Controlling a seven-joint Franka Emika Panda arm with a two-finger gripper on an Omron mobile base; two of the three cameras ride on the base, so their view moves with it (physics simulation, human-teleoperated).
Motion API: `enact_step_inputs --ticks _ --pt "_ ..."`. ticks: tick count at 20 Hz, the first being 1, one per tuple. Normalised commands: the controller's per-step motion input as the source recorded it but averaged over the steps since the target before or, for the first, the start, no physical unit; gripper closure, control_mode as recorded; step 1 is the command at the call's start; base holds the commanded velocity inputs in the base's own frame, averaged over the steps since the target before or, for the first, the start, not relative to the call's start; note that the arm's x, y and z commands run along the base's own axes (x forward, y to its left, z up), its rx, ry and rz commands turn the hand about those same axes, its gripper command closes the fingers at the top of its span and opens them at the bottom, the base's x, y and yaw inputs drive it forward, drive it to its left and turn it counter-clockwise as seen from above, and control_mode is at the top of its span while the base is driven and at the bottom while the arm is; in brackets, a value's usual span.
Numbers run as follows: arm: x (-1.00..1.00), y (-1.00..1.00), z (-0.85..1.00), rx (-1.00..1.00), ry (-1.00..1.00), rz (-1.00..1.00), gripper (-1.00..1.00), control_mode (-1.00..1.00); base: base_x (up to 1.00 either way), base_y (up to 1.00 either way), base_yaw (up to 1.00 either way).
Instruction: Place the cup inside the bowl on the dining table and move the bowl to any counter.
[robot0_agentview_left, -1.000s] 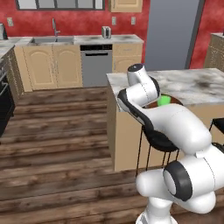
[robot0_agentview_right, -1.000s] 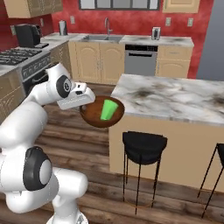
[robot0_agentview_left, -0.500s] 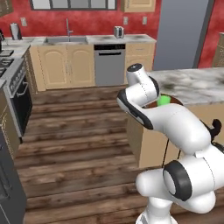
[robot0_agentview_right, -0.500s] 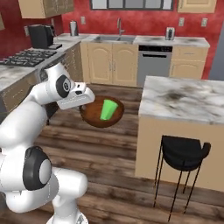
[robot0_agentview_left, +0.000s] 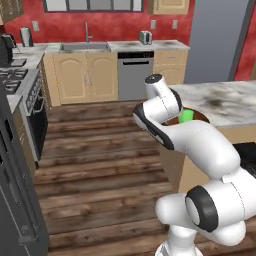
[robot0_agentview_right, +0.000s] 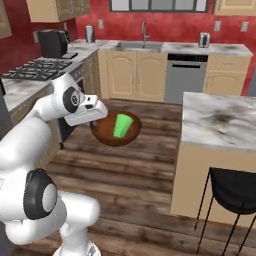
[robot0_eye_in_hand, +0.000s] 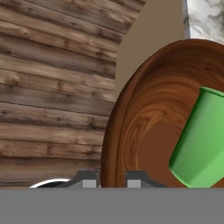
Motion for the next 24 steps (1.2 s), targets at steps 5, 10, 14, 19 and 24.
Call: enact_step_inputs --ticks 5,10,14,19,24 --pt "0.00 0.00 0.00 0.00 0.00 0.00 1.00 1.00 0.74 0.31 -0.01" --pt "0.00 0.00 0.00 0.00 0.00 0.00 1.00 1.00 0.65 0.31 -0.03" --pt "0.00 0.00 0.00 0.00 0.00 0.00 1.00 1.00 0.56 0.28 -0.04" --pt "0.00 0.00 0.00 0.00 0.00 0.00 1.00 1.00 0.51 0.26 -0.05" --pt "0.00 0.00 0.00 0.00 0.00 0.00 1.00 1.00 0.69 0.20 -0.07"
